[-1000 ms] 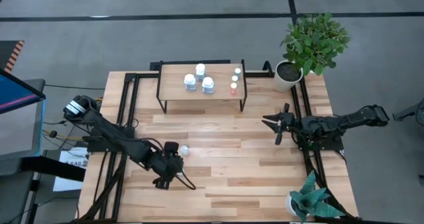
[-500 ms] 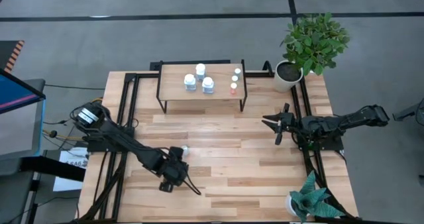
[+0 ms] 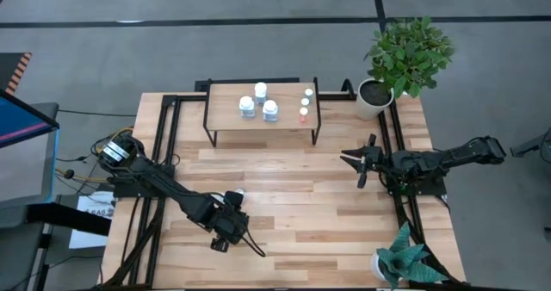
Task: Pick and place medicine bottles onto shelf by color
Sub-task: Put the bottom transparent pill bottle on the shelf
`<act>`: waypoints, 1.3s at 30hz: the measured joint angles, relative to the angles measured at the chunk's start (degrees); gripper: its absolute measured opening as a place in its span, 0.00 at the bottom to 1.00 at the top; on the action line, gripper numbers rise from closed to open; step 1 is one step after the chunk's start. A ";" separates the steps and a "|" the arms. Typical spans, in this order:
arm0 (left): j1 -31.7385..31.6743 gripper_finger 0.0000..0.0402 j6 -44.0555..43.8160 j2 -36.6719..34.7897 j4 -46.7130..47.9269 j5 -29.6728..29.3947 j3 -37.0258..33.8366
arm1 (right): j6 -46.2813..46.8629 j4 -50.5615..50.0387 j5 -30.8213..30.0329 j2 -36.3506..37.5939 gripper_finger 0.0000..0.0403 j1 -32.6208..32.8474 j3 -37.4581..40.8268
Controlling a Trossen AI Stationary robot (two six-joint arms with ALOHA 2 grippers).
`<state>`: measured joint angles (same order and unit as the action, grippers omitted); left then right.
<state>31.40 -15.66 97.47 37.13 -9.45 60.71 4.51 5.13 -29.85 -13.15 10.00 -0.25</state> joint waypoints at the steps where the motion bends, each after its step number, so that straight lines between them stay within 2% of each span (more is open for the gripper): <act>1: 0.00 0.50 -0.02 0.00 0.84 0.00 0.00 | 0.00 0.00 0.00 0.01 0.27 0.00 0.00; 12: 0.00 0.48 -0.69 0.00 1.10 -0.24 -0.02 | 0.00 0.00 0.00 -0.01 0.27 0.00 0.00; 19: -0.29 0.31 -1.94 0.00 3.88 1.62 2.51 | -0.01 0.00 0.01 0.00 0.27 0.00 0.00; 21: -0.77 0.26 -2.47 0.00 8.14 2.28 5.35 | -0.01 0.00 0.02 0.01 0.27 0.00 0.00; 25: -3.01 0.26 -0.52 -0.09 22.63 2.39 14.44 | 0.00 0.01 0.02 0.01 0.27 0.00 0.00; 33: -12.79 0.29 12.32 -1.00 46.36 -7.53 32.50 | 0.00 0.02 0.02 0.01 0.27 0.00 0.00; 39: -27.28 0.26 23.61 -5.74 49.16 -6.99 38.16 | 0.00 -0.01 0.05 -0.01 0.27 0.00 0.00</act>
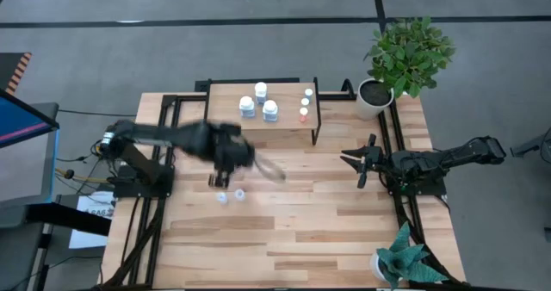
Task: Pick and place medicine bottles onto shelf by color
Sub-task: Put the bottom transparent pill bottle on the shelf
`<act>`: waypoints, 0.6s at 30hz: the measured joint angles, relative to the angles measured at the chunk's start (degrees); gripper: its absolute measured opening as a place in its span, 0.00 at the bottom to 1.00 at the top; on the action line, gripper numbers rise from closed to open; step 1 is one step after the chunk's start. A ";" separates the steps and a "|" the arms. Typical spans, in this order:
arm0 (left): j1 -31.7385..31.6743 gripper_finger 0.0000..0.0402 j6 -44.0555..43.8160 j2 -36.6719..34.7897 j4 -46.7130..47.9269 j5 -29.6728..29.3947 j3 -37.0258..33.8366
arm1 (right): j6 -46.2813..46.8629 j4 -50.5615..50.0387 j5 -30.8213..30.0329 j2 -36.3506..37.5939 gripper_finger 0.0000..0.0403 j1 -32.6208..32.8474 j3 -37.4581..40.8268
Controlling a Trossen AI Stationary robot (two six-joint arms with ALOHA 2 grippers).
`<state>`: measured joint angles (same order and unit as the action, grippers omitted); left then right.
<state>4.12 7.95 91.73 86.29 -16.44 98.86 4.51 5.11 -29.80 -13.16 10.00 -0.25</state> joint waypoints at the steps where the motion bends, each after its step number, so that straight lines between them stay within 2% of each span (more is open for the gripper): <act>1: -2.92 0.26 1.74 -1.29 -0.25 0.62 0.11 | -0.01 0.03 0.01 0.01 0.27 0.00 0.00; 5: -15.57 0.29 6.01 -6.04 -0.35 2.58 0.11 | -0.01 0.03 0.00 -0.01 0.27 0.00 0.00; 9: -27.35 0.29 11.21 -7.87 -3.47 4.72 0.14 | -0.01 0.03 0.00 0.01 0.27 0.00 0.00; 14: -37.81 0.27 17.65 -5.14 -9.42 13.65 0.14 | 0.00 0.03 0.00 -0.01 0.27 0.00 0.00; 18: -43.38 0.30 21.19 -1.60 -10.50 14.65 0.09 | 0.00 0.03 0.01 0.01 0.27 0.00 0.00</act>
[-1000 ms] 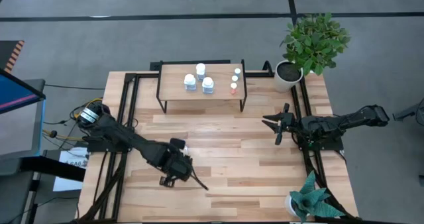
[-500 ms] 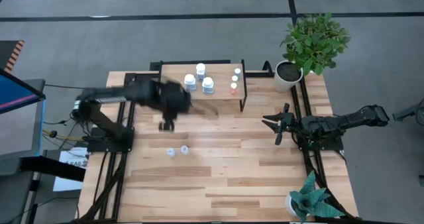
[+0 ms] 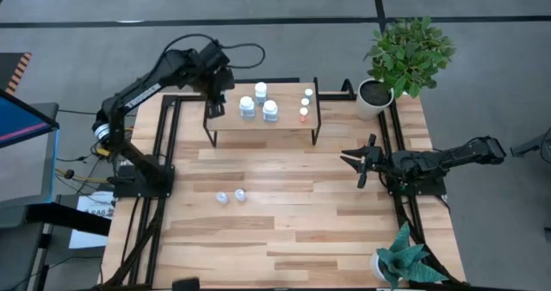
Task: Pick and place medicine bottles onto shelf by color
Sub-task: Put the bottom transparent pill bottle on the shelf
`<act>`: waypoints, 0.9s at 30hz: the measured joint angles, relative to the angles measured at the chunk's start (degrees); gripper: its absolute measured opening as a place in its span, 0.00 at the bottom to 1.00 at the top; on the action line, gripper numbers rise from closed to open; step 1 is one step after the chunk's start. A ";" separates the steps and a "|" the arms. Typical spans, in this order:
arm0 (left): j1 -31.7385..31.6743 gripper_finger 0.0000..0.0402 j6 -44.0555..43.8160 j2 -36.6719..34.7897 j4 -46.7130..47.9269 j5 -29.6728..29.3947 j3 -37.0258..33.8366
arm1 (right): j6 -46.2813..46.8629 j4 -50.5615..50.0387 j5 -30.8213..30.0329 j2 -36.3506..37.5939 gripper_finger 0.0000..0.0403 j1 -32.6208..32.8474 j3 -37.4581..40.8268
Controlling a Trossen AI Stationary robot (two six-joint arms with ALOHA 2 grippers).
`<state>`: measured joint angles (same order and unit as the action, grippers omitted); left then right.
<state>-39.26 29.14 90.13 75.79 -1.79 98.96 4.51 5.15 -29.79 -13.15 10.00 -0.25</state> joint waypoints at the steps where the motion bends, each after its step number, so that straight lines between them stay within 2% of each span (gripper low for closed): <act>1: -1.26 0.31 0.55 1.02 0.00 0.13 0.00 | -0.01 0.00 -0.01 -0.01 0.27 0.00 0.00; 8: -7.03 0.28 1.90 7.39 -1.98 5.89 0.00 | 0.00 0.00 -0.01 0.00 0.27 0.00 -0.01; 13: -8.22 0.29 3.57 9.83 -2.34 5.79 0.00 | 0.00 0.00 -0.01 -0.01 0.27 0.00 0.00; 27: -7.72 0.47 1.37 10.14 -3.87 4.72 0.00 | 0.00 0.00 -0.01 0.00 0.27 0.00 0.00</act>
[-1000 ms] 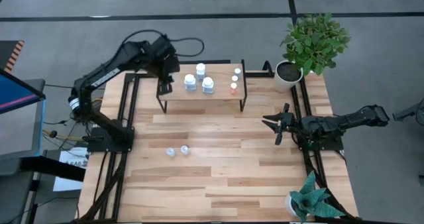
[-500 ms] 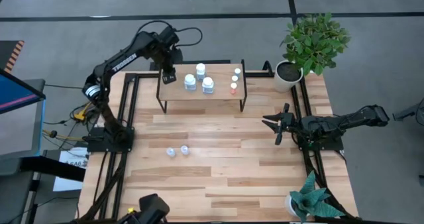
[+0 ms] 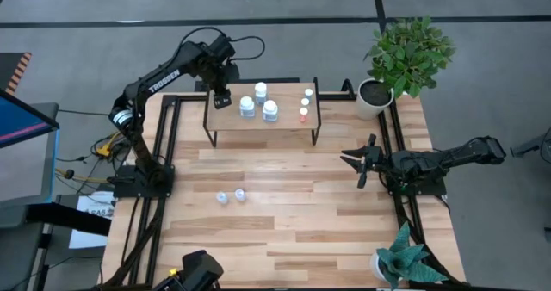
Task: Pick and place medicine bottles onto shelf by color
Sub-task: Put the bottom transparent pill bottle on the shelf, then put the right transparent pill bottle on the shelf
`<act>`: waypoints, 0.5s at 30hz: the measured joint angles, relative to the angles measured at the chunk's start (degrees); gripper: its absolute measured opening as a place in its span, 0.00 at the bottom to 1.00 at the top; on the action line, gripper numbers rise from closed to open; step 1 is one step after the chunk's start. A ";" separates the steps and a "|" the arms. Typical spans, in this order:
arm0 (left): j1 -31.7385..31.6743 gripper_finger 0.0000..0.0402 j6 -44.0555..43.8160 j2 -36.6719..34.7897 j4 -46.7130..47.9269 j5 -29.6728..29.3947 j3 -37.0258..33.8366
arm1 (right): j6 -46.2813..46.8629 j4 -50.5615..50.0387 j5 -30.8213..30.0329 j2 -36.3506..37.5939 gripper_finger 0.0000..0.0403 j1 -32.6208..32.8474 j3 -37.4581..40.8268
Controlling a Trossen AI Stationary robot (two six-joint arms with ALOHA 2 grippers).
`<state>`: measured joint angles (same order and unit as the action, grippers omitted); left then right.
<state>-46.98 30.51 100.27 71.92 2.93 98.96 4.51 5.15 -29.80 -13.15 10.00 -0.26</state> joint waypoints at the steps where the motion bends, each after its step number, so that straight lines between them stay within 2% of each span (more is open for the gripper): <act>1: 0.00 0.48 -0.05 0.00 -0.03 -0.22 0.00 | 0.00 0.00 0.00 0.00 0.27 0.00 0.00; 4: 0.00 0.51 0.34 0.11 -0.48 -0.11 0.81 | -0.02 0.00 0.00 0.00 0.27 0.00 -0.02; 9: 0.77 0.53 -0.28 0.11 -1.32 0.28 6.34 | -0.01 0.00 0.00 0.00 0.27 0.00 0.00; 12: 1.67 0.53 -2.75 0.04 3.93 1.07 10.89 | 0.00 0.00 0.00 0.00 0.27 0.00 0.00; 15: 3.10 0.52 -7.07 0.02 11.54 5.31 14.15 | -0.01 0.00 0.00 0.00 0.27 0.00 -0.02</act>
<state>-43.88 23.44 100.29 83.46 8.24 113.11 4.50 5.15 -29.80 -13.15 10.00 -0.27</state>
